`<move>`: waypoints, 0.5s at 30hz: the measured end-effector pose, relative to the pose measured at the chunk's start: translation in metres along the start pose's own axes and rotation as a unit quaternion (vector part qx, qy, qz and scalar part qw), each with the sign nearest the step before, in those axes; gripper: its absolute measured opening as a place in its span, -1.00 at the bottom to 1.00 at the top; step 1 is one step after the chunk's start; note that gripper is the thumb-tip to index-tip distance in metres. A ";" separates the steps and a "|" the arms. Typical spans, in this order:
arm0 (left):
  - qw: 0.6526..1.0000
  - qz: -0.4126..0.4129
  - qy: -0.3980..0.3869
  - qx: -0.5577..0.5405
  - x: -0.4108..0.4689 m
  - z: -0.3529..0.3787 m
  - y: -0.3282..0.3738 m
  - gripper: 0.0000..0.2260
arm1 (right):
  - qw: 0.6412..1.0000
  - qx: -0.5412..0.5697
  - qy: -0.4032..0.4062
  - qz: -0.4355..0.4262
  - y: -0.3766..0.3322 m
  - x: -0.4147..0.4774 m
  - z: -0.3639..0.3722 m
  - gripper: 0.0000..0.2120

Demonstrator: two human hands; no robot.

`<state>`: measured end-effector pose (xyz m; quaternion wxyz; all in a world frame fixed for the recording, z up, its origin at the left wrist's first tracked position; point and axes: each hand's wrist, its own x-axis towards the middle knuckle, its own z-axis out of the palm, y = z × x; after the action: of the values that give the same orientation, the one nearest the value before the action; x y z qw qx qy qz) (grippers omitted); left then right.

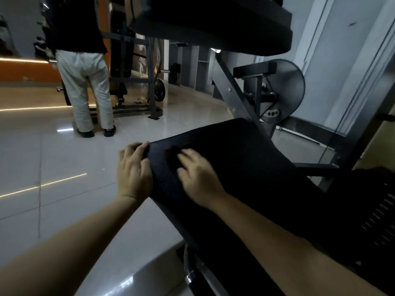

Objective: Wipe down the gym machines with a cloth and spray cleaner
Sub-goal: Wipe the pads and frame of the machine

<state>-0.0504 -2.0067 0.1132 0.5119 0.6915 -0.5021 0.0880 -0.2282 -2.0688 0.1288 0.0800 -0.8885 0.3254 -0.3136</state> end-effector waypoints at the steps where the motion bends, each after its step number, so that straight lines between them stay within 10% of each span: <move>1: 1.000 -0.002 -0.006 0.001 -0.001 -0.001 0.001 -0.50 | 0.998 0.011 -0.022 -0.051 -0.012 -0.013 0.003 -0.50; 6: 0.999 0.035 -0.014 0.019 -0.002 -0.005 -0.004 -0.50 | 0.978 -0.031 -0.094 -0.182 0.003 -0.023 -0.020 -0.55; 11: 0.999 0.046 -0.008 0.023 -0.001 -0.001 -0.009 -0.49 | 0.996 -0.062 -0.014 0.057 0.122 0.013 -0.045 -0.52; 15: 0.998 0.056 -0.010 0.015 0.002 0.002 -0.014 -0.49 | 0.944 -0.097 0.006 0.316 0.188 0.027 -0.070 -0.52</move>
<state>-0.0394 -2.0097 0.1055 0.4903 0.6708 -0.5439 0.1175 -0.3539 -2.2272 0.1330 0.0864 -0.7417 0.6185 -0.2447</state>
